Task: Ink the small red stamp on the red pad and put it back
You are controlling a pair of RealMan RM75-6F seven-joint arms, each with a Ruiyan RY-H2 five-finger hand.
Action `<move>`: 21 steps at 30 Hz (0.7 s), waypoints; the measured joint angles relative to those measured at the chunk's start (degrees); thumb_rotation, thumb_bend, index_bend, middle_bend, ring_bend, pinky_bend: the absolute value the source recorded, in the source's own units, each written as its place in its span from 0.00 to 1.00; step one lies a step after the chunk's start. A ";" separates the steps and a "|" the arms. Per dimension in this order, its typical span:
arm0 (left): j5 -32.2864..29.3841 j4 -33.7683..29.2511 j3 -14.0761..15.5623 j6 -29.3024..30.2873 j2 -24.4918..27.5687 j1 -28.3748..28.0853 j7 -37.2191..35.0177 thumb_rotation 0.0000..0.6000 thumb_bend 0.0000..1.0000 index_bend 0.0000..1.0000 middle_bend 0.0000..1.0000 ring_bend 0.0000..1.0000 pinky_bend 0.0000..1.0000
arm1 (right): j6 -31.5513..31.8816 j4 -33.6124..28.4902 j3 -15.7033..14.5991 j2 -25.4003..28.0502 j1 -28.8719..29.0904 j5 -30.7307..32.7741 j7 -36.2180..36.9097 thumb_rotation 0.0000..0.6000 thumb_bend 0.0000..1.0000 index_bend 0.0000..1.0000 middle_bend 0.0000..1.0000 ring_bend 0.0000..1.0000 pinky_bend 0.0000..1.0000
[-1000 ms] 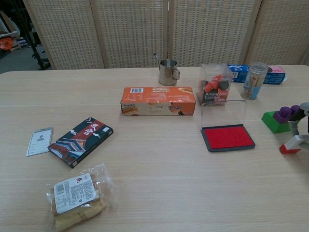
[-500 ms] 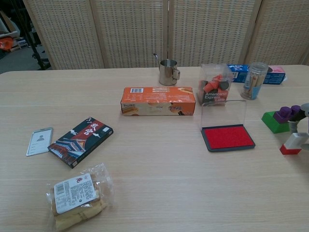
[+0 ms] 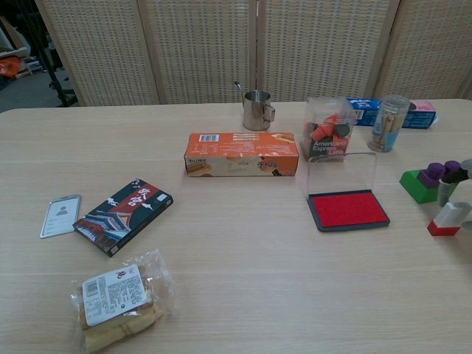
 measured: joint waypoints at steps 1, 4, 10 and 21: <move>0.07 -0.03 0.01 0.07 0.03 0.02 -0.05 1.00 0.00 0.00 0.00 0.00 0.00 | 0.06 -0.27 0.03 0.23 -0.08 -0.05 0.12 1.00 0.36 0.33 1.00 1.00 1.00; 0.41 -0.15 0.07 0.33 0.19 0.12 -0.34 1.00 0.00 0.00 0.00 0.00 0.00 | 0.50 -1.68 0.11 1.49 -0.44 -0.41 0.59 1.00 0.36 0.33 0.99 1.00 1.00; 2.37 -0.42 0.37 2.53 1.03 0.95 -2.26 1.00 0.00 0.00 0.00 0.00 0.00 | 6.45 -9.41 0.45 8.80 -3.49 -5.09 4.61 1.00 0.20 0.18 0.63 0.71 0.99; 4.02 -3.72 -0.34 7.05 2.20 2.38 -3.43 1.00 0.00 0.00 0.00 0.00 0.00 | 28.34 -16.63 -1.92 20.54 -15.40 -28.36 27.19 1.00 0.00 0.00 0.00 0.00 0.30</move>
